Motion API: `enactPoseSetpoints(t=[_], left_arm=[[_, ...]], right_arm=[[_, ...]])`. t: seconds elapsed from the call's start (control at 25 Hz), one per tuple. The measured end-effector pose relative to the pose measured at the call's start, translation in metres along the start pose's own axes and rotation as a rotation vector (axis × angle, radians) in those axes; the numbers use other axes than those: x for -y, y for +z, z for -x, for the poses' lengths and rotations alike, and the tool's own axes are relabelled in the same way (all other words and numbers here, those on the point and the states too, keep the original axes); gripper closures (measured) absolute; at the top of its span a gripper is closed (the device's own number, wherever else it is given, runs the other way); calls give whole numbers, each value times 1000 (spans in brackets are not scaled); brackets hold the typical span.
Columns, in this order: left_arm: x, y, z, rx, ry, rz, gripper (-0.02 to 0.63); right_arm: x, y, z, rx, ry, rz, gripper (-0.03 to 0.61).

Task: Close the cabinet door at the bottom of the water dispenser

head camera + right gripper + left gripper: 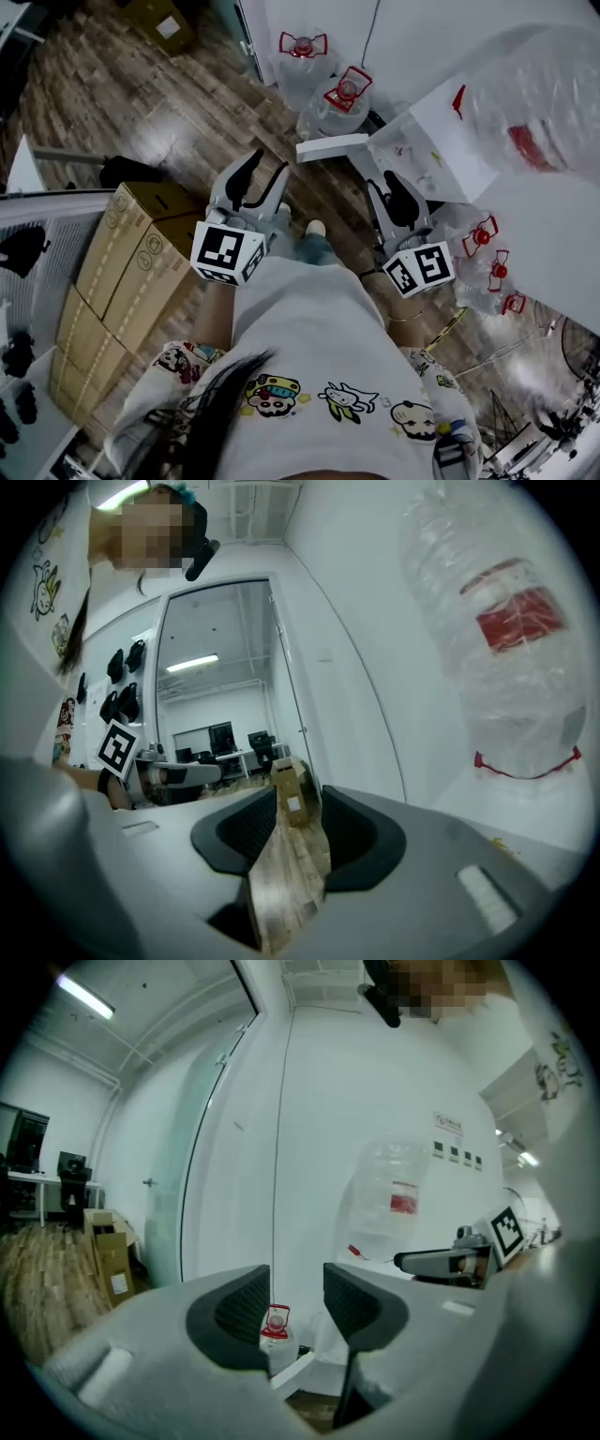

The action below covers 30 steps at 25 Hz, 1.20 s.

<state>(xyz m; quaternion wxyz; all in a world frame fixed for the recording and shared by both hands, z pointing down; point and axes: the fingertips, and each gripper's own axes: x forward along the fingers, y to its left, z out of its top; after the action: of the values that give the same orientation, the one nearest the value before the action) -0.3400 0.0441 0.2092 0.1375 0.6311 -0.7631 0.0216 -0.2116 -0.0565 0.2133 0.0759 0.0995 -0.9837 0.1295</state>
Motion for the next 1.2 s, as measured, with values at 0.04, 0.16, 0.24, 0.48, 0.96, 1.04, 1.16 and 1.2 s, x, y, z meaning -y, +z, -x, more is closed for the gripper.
enactPoseSetpoints(t=[0.04,0.16,0.24,0.48,0.96,1.04,1.16,1.2], left_arm=[[0,1,-8,-13,-44,-9,442],[-1,5,-33,-47,-170,-40,441],[-3,7,-46,-60,-228,-56,441],[-10,1,-75,-106,-391,-91,441],[-3,-39,-108,-182,-556,-130,442],[-1,-49,-112,-195,-559,-130,442],[2,-61,-117,-208,-563,-129,442],[3,-65,-118,-213,-565,-130,442]], right_arm=[[2,0,1,7,-41,-11,434],[11,-2,1,29,-161,-45,436],[16,-2,-1,35,-220,-57,436],[29,-4,-4,68,-393,-74,436],[40,-38,20,82,-622,-130,434],[42,-48,21,68,-627,-144,434],[46,-61,23,55,-633,-163,434],[48,-66,23,55,-639,-171,436]])
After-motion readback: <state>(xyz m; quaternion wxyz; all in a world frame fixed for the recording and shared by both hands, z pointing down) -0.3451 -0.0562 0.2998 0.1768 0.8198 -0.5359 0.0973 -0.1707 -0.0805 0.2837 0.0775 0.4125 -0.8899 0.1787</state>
